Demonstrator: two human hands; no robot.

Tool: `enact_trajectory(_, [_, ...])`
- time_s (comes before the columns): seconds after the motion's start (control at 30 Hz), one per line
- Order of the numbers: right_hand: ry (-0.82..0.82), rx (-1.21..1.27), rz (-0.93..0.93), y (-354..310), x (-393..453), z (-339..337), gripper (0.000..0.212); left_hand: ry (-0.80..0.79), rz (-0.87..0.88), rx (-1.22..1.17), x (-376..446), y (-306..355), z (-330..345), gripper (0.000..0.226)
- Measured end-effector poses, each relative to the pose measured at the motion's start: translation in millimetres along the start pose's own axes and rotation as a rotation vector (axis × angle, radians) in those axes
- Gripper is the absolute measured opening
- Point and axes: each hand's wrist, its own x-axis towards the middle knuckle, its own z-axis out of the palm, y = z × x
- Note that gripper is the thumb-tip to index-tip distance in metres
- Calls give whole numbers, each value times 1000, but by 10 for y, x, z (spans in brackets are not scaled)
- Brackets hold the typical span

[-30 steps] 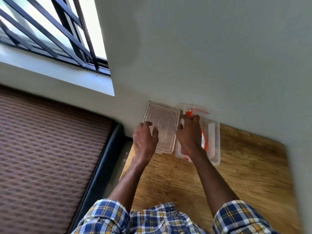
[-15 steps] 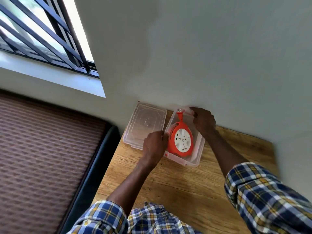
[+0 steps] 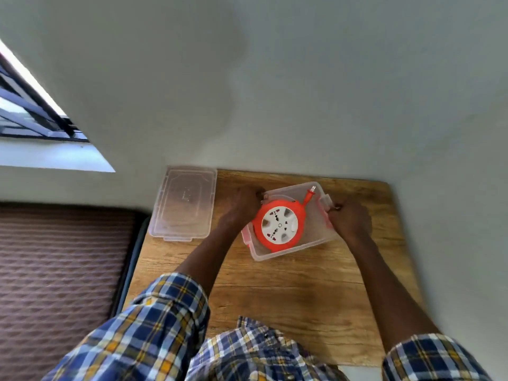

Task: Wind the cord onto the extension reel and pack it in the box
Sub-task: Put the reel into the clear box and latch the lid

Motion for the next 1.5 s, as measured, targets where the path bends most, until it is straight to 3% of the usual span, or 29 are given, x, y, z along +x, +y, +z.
enact_trajectory(0.1, [-76, 72, 80, 269, -153, -130, 35, -68, 36, -29, 71, 122, 50, 28])
enact_trajectory(0.27, [-191, 211, 183, 388, -231, -152, 24, -113, 94, -43, 95, 119, 93, 28])
enact_trajectory(0.47, [-250, 9, 151, 295, -216, -236, 30, -123, 124, -5, 79, 81, 92, 33])
enact_trajectory(0.57, [-60, -146, 8, 82, -277, -182, 38, 10, 49, -97, -7, -4, 80, 34])
enact_trajectory(0.67, [49, -54, -208, -325, -327, 1, 40, 255, -56, -210, -168, -233, 1, 29])
enact_trajectory(0.83, [-102, 120, -522, -1214, -413, 445, 30, 414, -291, -202, -405, -775, -213, 36])
enact_trajectory(1.0, [-334, 6, -768, -2173, -432, 1087, 33, 429, -689, 58, -620, -1375, -396, 65])
enact_trajectory(1.17, [-525, -307, -637, -2657, -390, 1756, 56, 309, -936, 59, -697, -1806, -447, 75])
enact_trajectory(1.37, [-411, -368, -535, -2720, -462, 2135, 58, 422, -856, -157, -719, -2038, -444, 48])
enact_trajectory(1.5, [-441, -235, -510, -2606, -373, 2113, 50, 565, -826, -252, -776, -2011, -426, 27])
